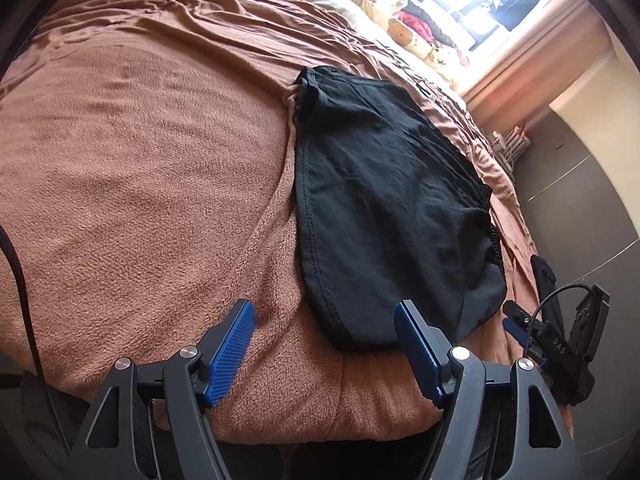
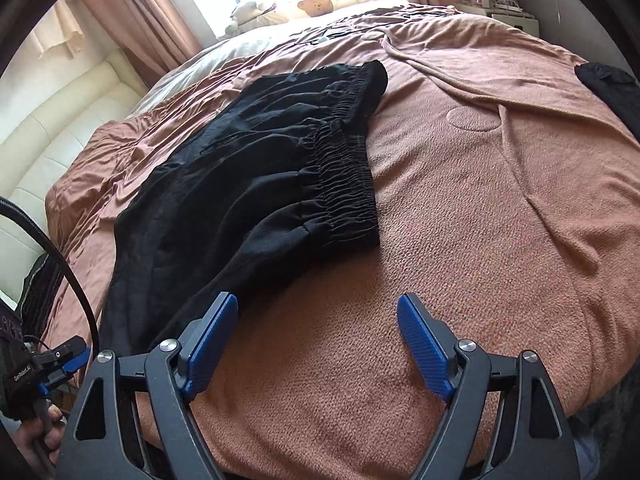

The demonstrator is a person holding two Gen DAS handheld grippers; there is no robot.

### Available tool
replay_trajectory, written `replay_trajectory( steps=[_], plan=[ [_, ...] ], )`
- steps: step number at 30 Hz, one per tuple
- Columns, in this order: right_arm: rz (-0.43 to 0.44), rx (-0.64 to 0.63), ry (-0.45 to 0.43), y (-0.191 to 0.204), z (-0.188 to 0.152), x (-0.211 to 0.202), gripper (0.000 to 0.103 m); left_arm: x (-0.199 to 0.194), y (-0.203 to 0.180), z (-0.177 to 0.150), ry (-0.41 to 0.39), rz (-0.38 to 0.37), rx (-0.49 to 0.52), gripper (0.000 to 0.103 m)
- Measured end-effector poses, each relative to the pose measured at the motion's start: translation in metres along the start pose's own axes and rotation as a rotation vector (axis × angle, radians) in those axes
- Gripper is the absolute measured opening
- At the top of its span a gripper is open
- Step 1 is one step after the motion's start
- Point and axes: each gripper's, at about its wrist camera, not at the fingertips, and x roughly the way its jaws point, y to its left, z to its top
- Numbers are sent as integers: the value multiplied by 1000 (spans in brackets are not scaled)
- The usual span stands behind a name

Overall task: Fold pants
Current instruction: 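Move both grippers down toward the black shorts on the bed, then close the left gripper on the shorts hem while the right gripper grasps the waistband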

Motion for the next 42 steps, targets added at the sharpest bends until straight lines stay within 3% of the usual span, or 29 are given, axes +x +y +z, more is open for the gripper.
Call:
replay_trajectory(
  steps=[16, 20, 32, 33, 36, 37, 39, 42],
  plan=[
    [134, 76, 22, -12, 16, 30, 77, 10, -8, -6, 99, -135, -158, 71],
    [185, 102, 44, -9, 15, 31, 69, 17, -14, -4, 111, -94, -155, 71],
    [202, 272, 44, -32, 21, 35, 53, 23, -15, 0, 105, 6, -277, 67],
    [200, 276, 45, -32, 21, 35, 50, 24, -15, 0, 100, 13, -282, 63],
    [176, 288, 47, -32, 21, 33, 35, 25, -19, 2, 89, 136, -234, 16],
    [172, 296, 49, -33, 21, 32, 28, 25, -17, 2, 85, 140, -240, 10],
    [179, 308, 49, -35, 20, 29, 19, 24, -12, 2, 78, 129, -254, 7],
    [190, 300, 45, -33, 20, 26, 14, 21, -14, 4, 66, 122, -239, 7]
  ],
)
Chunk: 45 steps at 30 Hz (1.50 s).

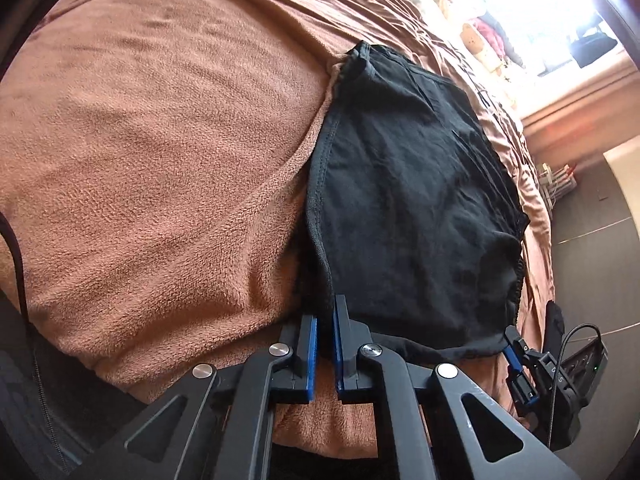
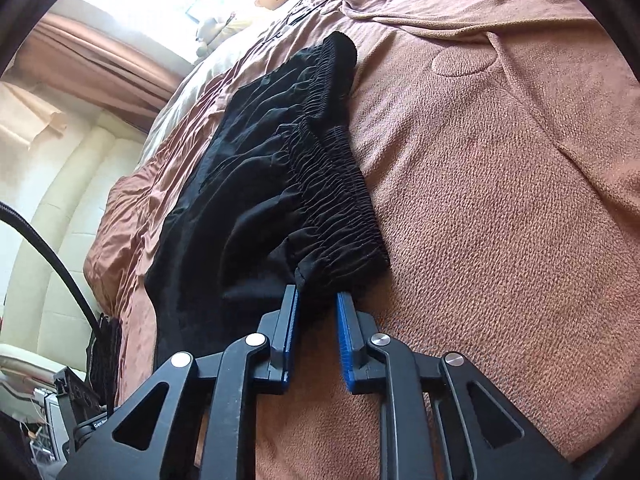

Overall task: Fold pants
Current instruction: 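Close the left gripper on the shorts hem while the right gripper grasps the waistband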

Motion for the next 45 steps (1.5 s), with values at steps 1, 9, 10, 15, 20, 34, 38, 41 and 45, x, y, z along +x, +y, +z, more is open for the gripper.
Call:
replay_trajectory(
  steps=[1, 9, 10, 15, 20, 34, 38, 41, 45],
  plan=[
    [1, -8, -4, 1, -1, -1, 13, -3, 0, 0, -8, -14, -1, 6],
    [12, -41, -25, 4, 1, -9, 7, -25, -11, 14, -82, -101, 14, 5],
    [16, -47, -32, 6, 1, -12, 6, -28, -13, 18, -89, -111, 21, 5],
    [39, -67, -73, 18, 9, -25, 6, -44, -32, 40, -141, -152, 57, 5],
    [53, -97, -99, 32, 17, -30, 5, -59, -49, 67, -179, -193, 77, 5],
    [42, -151, -155, 63, 62, -19, 5, -54, -99, 144, -212, -278, 89, 5],
    [48, -132, -170, 69, 80, -13, 5, -44, -117, 166, -213, -293, 115, 5],
    [52, -112, -179, 68, 96, -6, 5, -32, -134, 186, -207, -300, 133, 5],
    [53, -89, -184, 64, 119, 8, 5, -13, -158, 214, -201, -295, 165, 5]
  ],
)
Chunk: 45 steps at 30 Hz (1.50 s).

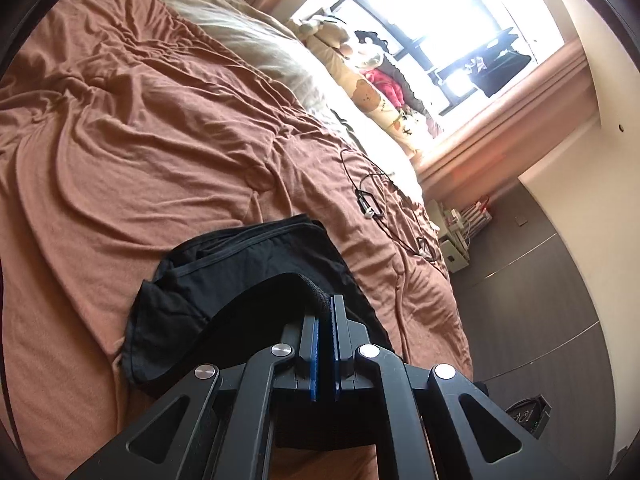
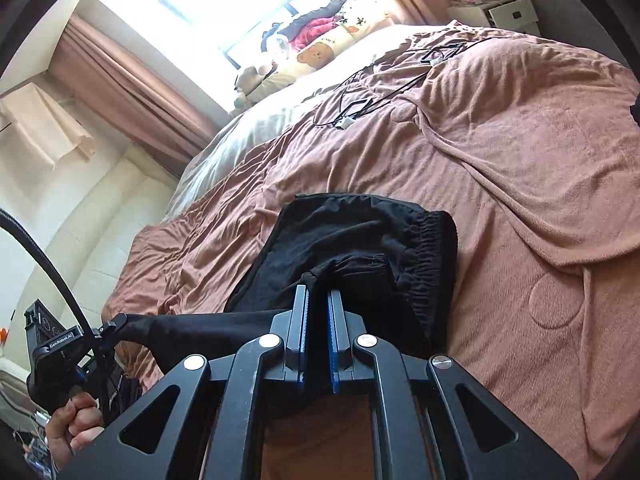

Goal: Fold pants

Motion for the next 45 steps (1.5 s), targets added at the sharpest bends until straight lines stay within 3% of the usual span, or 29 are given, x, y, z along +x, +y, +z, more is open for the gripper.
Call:
replay_trajectory(
  steps=[13, 26, 27, 29, 30, 31, 32, 33, 34, 37, 45],
  plan=[
    [-37, 102, 28, -31, 49, 83, 5, 137, -27, 66, 85, 25, 94, 5],
    [-105, 125, 23, -58, 74, 145, 5, 263, -13, 88, 181, 87, 103, 6],
    [-103, 122, 16, -57, 76, 147, 6, 270, -12, 89, 189, 95, 105, 9],
    [-103, 107, 13, -56, 77, 150, 8, 279, -11, 91, 211, 98, 111, 26],
    [-111, 101, 19, -55, 77, 151, 14, 280, -11, 92, 212, 93, 113, 42],
    [-121, 95, 16, -55, 77, 150, 32, 279, -11, 94, 200, 87, 117, 53],
    [-131, 84, 1, -54, 77, 147, 42, 275, -12, 95, 186, 85, 127, 57],
    [-137, 73, -21, -52, 76, 141, 64, 273, -15, 96, 177, 90, 144, 69],
    [-143, 63, -49, -51, 75, 135, 73, 269, -17, 97, 173, 97, 164, 75],
    [-145, 14, -78, -43, 75, 123, 73, 255, -19, 98, 164, 112, 200, 75],
    [-178, -38, 30, -39, 55, 106, 73, 198, 0, 86, 188, 175, 262, 75]
  ],
)
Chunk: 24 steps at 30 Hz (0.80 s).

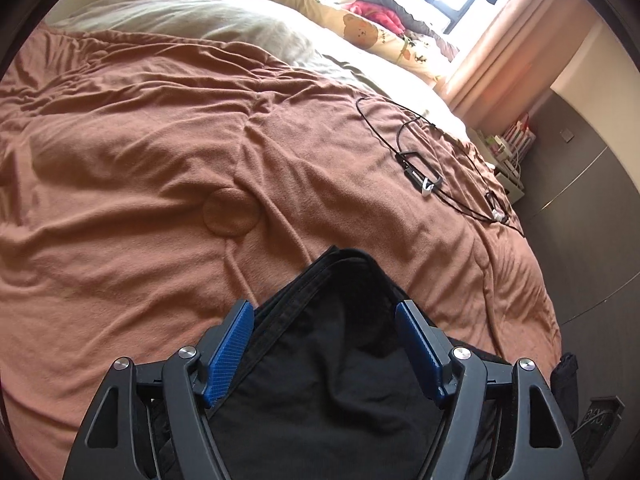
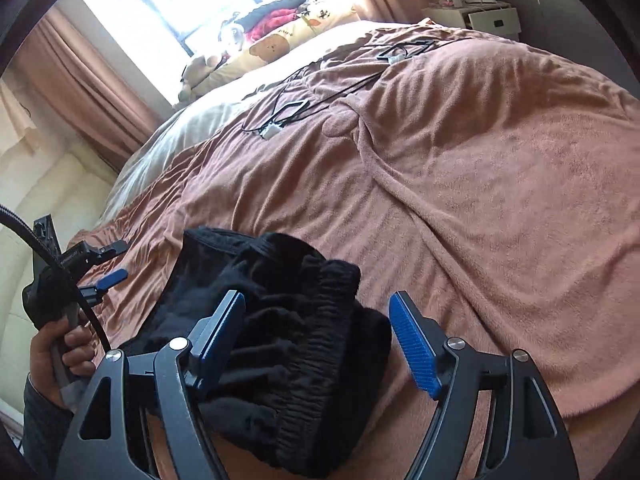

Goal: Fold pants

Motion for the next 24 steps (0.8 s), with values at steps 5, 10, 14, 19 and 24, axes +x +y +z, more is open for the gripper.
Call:
replay_trajectory(
  steps=[5, 10, 14, 19, 24],
  plan=[
    [32, 44, 50, -14, -8, -22, 73, -40, 15, -20, -12, 24, -9, 75],
    [100, 115, 129, -30, -23, -30, 73, -72, 28, -44, -21, 41, -23, 75],
    [180, 203, 156, -42, -31, -30, 73, -89, 39, -65, -25, 31, -50, 75],
    [208, 251, 154, -47, -37, -34, 73, -100, 53, -91, -23, 18, -95, 75],
    [216, 199, 78, -41, -35, -45, 73, -103, 73, -116, -15, 9, -160, 75]
  ],
)
